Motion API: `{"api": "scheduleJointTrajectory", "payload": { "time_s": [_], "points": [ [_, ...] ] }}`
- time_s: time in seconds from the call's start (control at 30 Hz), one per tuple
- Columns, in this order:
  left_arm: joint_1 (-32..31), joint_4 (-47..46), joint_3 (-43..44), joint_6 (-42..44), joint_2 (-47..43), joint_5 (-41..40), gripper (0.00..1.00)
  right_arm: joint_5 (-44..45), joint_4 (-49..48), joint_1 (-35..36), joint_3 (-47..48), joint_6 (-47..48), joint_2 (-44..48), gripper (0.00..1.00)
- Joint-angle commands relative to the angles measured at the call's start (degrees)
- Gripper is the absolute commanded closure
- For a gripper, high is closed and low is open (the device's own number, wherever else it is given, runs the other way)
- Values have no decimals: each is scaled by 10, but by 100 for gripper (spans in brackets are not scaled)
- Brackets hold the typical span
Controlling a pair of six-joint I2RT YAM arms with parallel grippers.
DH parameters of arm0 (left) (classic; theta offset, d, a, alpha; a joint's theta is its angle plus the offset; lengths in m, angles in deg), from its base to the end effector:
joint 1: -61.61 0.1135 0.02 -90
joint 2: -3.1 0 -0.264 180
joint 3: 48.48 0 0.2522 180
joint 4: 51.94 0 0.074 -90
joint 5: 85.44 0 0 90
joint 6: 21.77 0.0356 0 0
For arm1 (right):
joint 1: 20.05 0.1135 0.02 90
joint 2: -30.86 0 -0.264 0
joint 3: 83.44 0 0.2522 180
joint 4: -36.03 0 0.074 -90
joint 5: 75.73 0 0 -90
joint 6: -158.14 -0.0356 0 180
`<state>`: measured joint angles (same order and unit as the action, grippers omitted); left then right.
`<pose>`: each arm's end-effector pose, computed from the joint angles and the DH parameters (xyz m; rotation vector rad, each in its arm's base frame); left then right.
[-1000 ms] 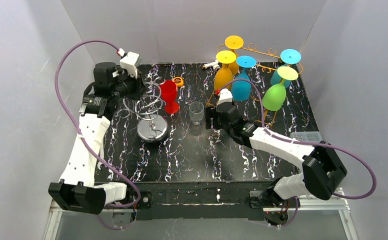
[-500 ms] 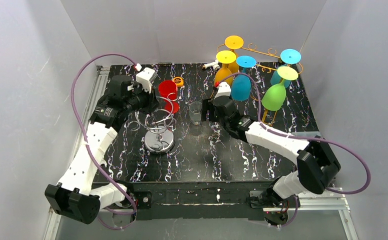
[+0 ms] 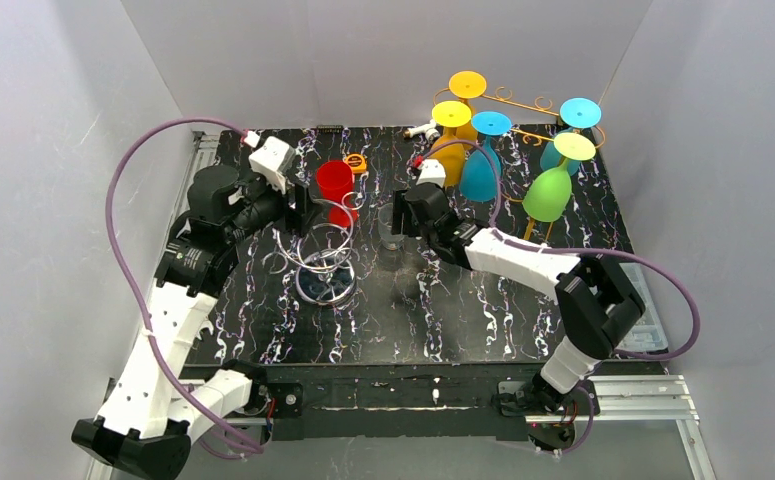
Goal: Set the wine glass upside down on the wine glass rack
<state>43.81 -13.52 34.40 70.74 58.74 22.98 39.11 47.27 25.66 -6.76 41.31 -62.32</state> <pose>0.1879 -0.0721 0.4260 0.5426 1.6956 -0.4765 0.2695 0.2548 0.2560 -0.0659 2.0243 0.3609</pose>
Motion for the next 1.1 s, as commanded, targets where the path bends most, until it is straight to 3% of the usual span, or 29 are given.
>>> {"api": "scheduleJointTrajectory", "payload": {
  "time_s": [0.0,0.07,0.2,0.43,0.7,1.07],
  "points": [
    [1,-3,11,5,-16,3,29,20,-10,-3,41,-17,-23,31],
    [1,3,15,6,-22,3,13,21,-3,-3,52,-18,-38,33],
    [1,25,33,10,-39,-6,2,27,10,-4,66,-20,-66,38],
    [1,70,78,17,-65,-29,2,10,13,-8,64,-27,-92,56],
    [1,76,93,32,-81,-49,2,-26,2,-7,39,-41,-74,98],
    [1,63,102,30,-81,-43,2,19,6,33,-36,-45,44,99]
  ]
}}
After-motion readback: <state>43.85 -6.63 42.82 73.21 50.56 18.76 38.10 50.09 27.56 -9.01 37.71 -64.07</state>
